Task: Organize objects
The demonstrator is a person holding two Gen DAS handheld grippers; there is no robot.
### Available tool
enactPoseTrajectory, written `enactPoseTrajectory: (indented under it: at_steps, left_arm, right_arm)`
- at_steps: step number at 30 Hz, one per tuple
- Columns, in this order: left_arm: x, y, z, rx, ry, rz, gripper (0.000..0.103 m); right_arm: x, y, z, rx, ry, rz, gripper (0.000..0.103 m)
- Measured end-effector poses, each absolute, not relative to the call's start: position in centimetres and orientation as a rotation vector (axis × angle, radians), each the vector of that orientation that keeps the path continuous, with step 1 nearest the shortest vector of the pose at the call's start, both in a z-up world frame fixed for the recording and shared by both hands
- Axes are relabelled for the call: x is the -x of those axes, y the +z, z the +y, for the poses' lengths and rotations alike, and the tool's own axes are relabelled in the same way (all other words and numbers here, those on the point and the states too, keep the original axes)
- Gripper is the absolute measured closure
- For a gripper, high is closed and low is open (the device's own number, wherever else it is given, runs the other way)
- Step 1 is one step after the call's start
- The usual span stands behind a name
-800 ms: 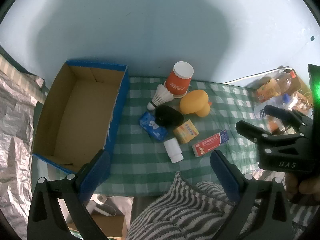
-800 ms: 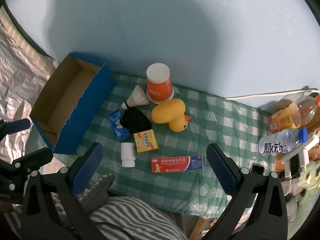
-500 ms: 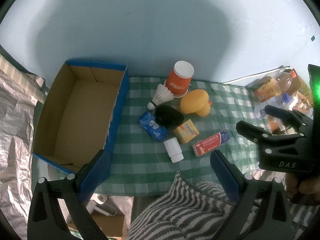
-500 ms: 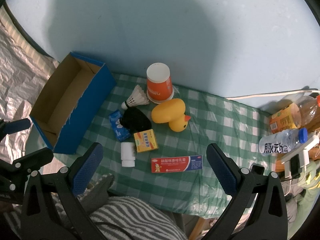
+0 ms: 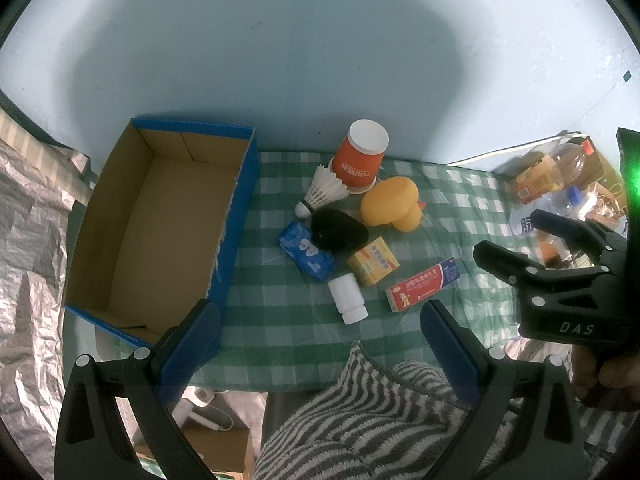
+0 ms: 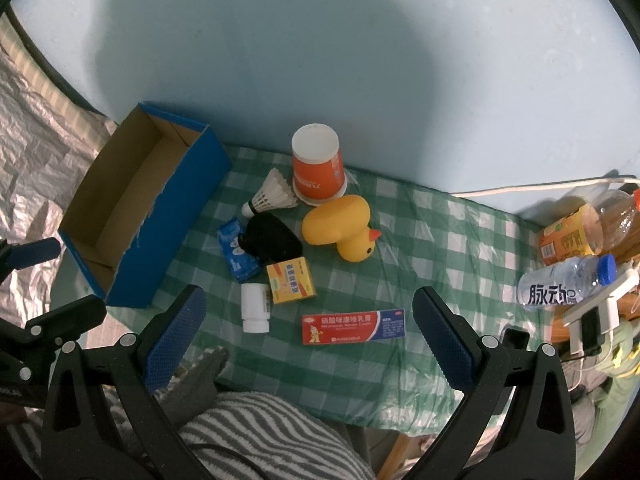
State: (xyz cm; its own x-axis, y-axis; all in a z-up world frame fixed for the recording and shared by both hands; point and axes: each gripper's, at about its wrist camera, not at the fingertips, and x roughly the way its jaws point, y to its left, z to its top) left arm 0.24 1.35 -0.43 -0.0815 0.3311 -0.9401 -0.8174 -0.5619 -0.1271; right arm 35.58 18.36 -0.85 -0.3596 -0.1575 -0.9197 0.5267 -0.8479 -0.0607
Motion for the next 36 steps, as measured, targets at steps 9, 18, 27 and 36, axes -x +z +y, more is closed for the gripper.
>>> enactPoseTrajectory:
  at_steps: [9, 18, 27, 36]
  left_arm:
    - [-0.22, -0.46, 1.34, 1.198, 1.513, 0.740, 0.001]
    - [-0.21, -0.45, 1.38, 1.056, 1.299, 0.863, 0.001]
    - [-0.23, -0.48, 1.26, 0.816, 0.945, 1.024, 0.001]
    - [-0.84, -0.86, 0.89, 0.764, 0.848, 1.068, 0.001]
  right_arm:
    - [-35.57, -0.91, 18.41, -1.488, -2.284, 0.453, 0.001]
    - [-35.50, -1.04, 18.39, -1.526, -2.336, 0.408, 0.001]
    - [-35.45, -1.02, 18.38, -1.566, -2.395, 0.354, 0.001]
    - [-35.64, -1.19, 19.00, -1.659, -2.498, 0.218, 0.001]
